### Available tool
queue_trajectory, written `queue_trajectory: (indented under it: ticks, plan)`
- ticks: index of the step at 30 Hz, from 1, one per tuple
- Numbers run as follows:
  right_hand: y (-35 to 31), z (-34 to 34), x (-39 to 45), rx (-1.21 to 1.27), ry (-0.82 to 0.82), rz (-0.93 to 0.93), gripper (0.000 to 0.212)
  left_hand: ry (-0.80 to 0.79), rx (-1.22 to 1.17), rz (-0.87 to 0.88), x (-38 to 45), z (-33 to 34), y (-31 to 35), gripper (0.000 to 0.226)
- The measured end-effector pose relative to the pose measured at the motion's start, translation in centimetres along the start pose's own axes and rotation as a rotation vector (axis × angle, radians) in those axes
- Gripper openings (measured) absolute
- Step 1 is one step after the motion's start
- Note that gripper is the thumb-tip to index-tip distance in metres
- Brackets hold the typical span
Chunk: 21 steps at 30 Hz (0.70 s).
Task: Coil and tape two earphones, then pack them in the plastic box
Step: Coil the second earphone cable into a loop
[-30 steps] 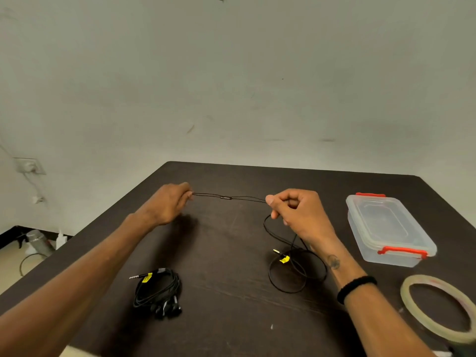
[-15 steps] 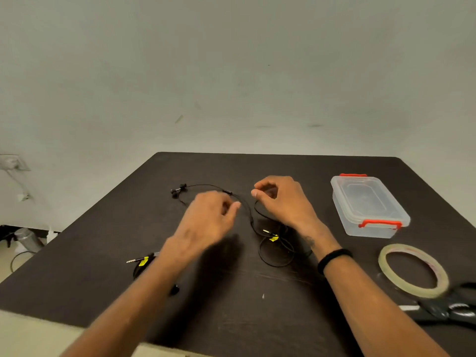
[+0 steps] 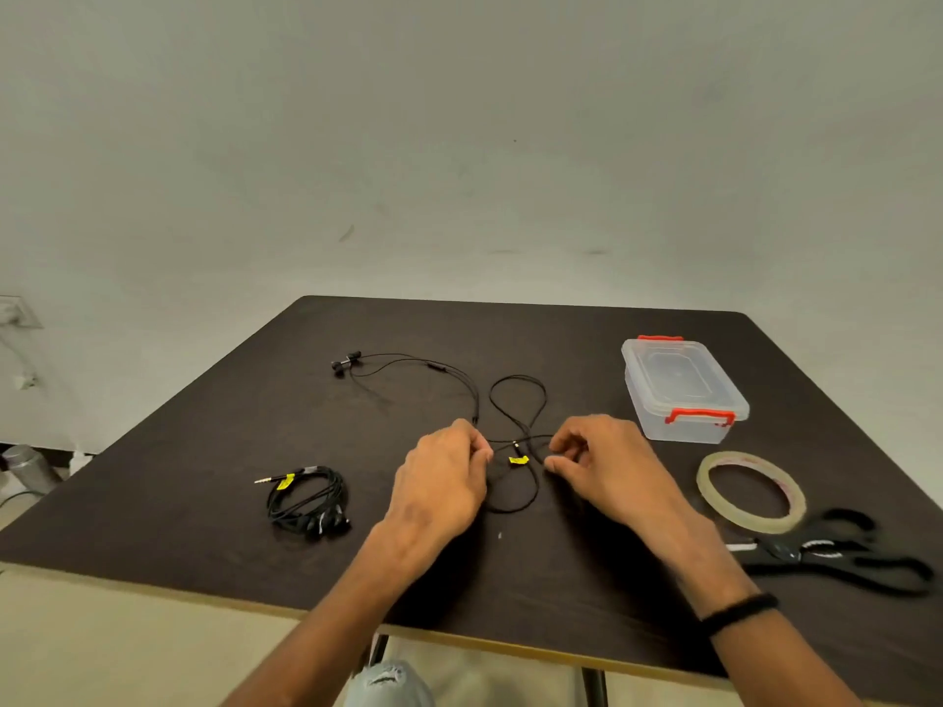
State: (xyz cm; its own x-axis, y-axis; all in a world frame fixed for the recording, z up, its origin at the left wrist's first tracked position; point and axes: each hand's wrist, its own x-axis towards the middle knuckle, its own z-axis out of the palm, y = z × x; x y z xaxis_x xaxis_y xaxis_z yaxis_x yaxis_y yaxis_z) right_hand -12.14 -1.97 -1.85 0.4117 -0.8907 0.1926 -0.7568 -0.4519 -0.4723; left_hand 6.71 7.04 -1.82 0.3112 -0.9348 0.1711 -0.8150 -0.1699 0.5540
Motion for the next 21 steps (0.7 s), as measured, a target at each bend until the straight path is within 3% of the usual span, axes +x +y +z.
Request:
queue_trajectory:
  ticks: [4,7,12,15,18,21]
  plan:
    - [0.0,0.4,0.6,-0.061,0.076,0.031,0.002,-0.006,-0.242,-0.014,-1.1,-2.4,-1.2,0.012]
    - [-0.4,0.5,0.8,-0.116,0.076,0.025,0.004,-0.037,-0.507,-0.033,-1.9,-4.9,-1.4,0.006]
    - [-1.9,0.0,-1.2,-0.071,0.120,-0.014,0.016,-0.115,-1.009,-0.194,-2.9,-7.4,-0.3,0.024]
    - [-4.7,-0.5,-3.9,0.289,0.191,-0.154,0.012,-0.164,-1.215,-0.223,-2.6,-7.7,0.9,0.028]
    - [-7.9,-0.5,-5.6,0.758,-0.035,-0.161,0.027,-0.244,-1.408,-0.242,-1.7,-7.6,2.8,0.024]
    - [-8.7,0.6,-5.1,0.985,-0.066,-0.068,0.036,-0.303,-1.440,-0.225,-0.8,-7.4,5.0,0.027]
